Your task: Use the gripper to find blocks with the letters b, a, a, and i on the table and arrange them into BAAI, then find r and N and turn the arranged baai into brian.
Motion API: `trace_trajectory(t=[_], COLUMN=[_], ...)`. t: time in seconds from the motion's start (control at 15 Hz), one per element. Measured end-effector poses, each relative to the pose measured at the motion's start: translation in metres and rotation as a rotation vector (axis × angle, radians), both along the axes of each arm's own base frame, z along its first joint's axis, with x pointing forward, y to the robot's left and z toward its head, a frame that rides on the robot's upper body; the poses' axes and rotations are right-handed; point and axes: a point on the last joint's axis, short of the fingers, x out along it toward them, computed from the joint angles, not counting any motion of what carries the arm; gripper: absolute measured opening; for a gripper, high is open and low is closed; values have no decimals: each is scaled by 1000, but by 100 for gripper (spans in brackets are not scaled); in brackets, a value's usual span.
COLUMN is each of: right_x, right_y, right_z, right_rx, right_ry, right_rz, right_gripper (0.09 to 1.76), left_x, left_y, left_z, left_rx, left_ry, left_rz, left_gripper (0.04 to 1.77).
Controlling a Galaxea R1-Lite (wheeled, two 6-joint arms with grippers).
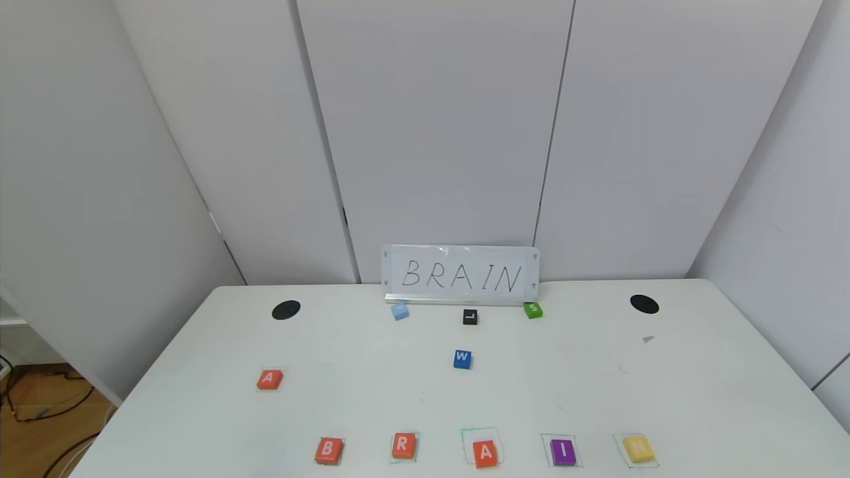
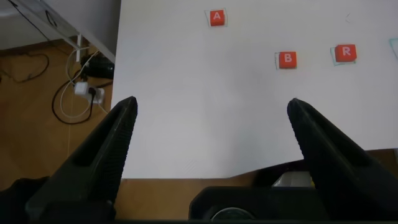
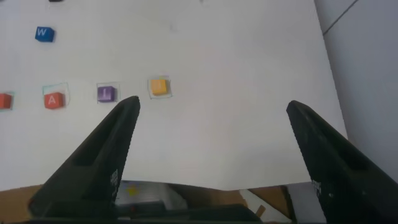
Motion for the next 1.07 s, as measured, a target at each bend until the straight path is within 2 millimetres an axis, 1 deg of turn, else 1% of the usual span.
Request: trace_trajectory(t=[0.27, 0.47, 0.6, 0.73, 0.8, 1.07], right_x=[-47, -79, -97, -112, -118, -138], right_y=[-8, -11, -11, -10, -9, -7], right_z=[-11, -23, -31, -39, -44, -71], right_rx=[10, 14, 16, 16, 12, -12], right_ry=[-71, -110, -141, -175, -191, -248], right_rz=[-36, -58, -88, -124, -137, -142], right_gripper=[170, 171, 171, 171, 171, 171], left_x=[-37, -57, -67, -74, -78, -90], left_y=[3, 2, 0, -2, -3, -3], left_z=[-16, -26, -33, -38, -43, -58], left_rx=[-4, -6, -11, -22, -27, -36], left_ry=[-11, -32, -38, -58, -42, -57], left_rz=[14, 52, 69, 80, 86, 86], left_gripper=[172, 172, 172, 172, 172, 172])
